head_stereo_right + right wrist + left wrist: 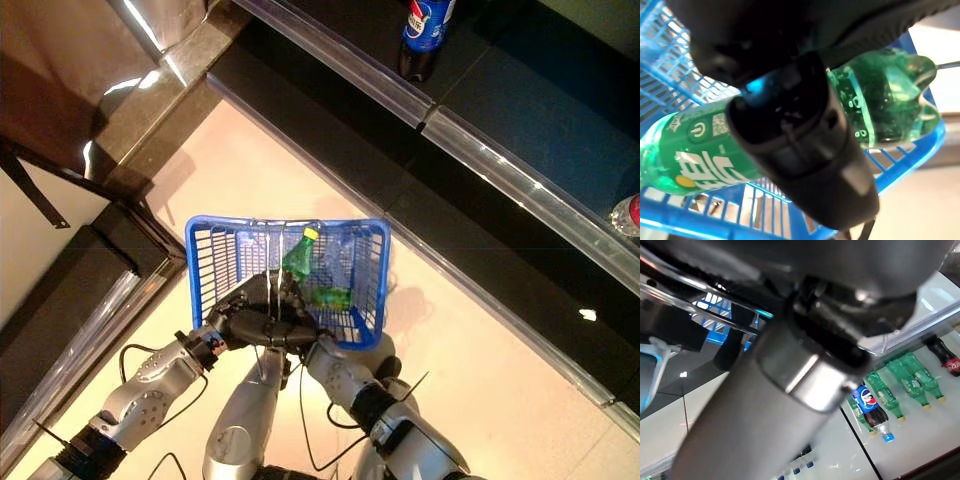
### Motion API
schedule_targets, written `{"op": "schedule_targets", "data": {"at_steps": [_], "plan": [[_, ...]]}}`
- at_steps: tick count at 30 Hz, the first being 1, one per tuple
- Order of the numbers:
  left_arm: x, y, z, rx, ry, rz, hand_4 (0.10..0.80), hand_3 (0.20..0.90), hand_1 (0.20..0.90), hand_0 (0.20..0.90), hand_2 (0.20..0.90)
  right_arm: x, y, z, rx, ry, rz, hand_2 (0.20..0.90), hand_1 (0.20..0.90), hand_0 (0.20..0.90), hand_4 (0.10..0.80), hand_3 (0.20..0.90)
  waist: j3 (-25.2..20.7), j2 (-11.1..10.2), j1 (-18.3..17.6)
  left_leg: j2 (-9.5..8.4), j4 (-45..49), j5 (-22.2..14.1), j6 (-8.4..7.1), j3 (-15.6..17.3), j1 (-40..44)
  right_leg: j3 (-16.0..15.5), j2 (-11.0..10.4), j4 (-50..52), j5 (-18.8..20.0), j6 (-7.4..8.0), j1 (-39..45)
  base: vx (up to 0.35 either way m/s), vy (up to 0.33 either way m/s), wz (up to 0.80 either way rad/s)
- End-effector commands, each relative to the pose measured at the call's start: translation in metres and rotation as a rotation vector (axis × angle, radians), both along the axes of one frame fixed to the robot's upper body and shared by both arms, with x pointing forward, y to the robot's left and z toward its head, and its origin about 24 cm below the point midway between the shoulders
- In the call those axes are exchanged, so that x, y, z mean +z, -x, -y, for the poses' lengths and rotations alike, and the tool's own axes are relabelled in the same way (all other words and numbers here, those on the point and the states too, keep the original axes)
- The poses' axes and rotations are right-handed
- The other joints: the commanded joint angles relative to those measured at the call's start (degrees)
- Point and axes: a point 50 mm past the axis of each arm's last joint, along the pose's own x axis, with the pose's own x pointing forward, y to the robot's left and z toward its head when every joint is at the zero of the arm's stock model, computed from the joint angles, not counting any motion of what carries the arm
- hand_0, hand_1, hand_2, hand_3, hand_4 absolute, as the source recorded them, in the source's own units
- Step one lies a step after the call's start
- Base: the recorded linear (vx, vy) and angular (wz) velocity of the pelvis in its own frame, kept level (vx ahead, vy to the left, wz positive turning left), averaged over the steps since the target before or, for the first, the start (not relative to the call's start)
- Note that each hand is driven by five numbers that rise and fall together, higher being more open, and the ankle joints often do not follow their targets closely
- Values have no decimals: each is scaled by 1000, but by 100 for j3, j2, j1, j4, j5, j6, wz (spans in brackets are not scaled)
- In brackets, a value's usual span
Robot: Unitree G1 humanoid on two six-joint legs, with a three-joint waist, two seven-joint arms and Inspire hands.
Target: Pick up the drink and place into the basket.
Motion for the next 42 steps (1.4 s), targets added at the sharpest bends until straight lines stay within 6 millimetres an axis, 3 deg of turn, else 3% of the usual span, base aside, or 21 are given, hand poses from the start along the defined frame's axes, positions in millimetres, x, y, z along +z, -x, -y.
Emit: {"op": "schedule_targets", "data": {"at_steps": [1, 14, 23, 24, 25, 26, 27, 33, 42], "plan": [[137, 37, 36, -361, 432, 651, 100, 200, 300, 300, 300, 49, -9, -59, 33, -353, 95, 300, 300, 300, 100, 200, -152, 256, 55, -296, 75, 151, 459, 98, -15, 18, 158, -301, 546, -384, 297, 0, 17, 4], [137, 39, 42, -411, 431, 638, 100, 200, 300, 300, 300, 70, -44, -36, -146, -448, 87, 300, 300, 300, 100, 200, -152, 347, 103, -335, 119, 202, 446, 55, 19, 12, 111, -195, 534, -391, 298, 9, 6, 1], [140, 39, 44, -429, 435, 613, 100, 200, 300, 300, 300, 80, -72, -6, -223, -334, 73, 300, 300, 300, 100, 200, -152, 421, 206, -400, 159, 196, 453, 11, 19, -35, 52, -128, 513, -388, 302, 3, 0, 0], [141, 39, 45, -431, 435, 612, 100, 200, 300, 300, 300, 81, -75, -3, -226, -302, 66, 316, 316, 316, 119, 219, -152, 423, 220, -410, 163, 208, 451, -3, 17, -42, 51, -125, 511, -391, 302, 0, 0, 0], [142, 39, 46, -434, 436, 608, 100, 200, 300, 300, 300, 82, -77, 1, -224, -278, 60, 481, 481, 481, 311, 411, -152, 424, 237, -422, 169, 208, 451, -15, 23, -50, 47, -125, 506, -395, 316, 42, -11, 3], [143, 38, 47, -436, 435, 605, 100, 200, 300, 300, 300, 81, -80, 5, -220, -255, 58, 855, 855, 855, 748, 848, -152, 423, 256, -431, 180, 193, 455, -24, 25, -55, 43, -117, 501, -396, 325, 44, -23, 3], [144, 38, 48, -441, 431, 603, 100, 200, 300, 300, 300, 82, -83, 8, -218, -225, 58, 900, 900, 900, 800, 900, -152, 410, 283, -444, 186, 162, 463, -32, 20, -58, 38, -103, 493, -392, 317, 38, -32, 6], [147, 37, 52, -446, 420, 595, 100, 200, 300, 300, 300, 83, -90, 21, -190, -92, 35, 900, 900, 900, 800, 900, -152, 372, 350, -458, 200, 133, 476, -55, -47, -77, 43, -83, 511, -382, 253, 6, -7, 2], [138, 29, 53, -446, 447, 492, 100, 200, 300, 300, 300, 88, -95, 33, -168, -69, 73, 900, 900, 900, 800, 900, -152, 352, 399, -479, 220, 131, 488, -61, -109, -118, 29, -83, 521, -379, 208, 0, 0, 0]]}}
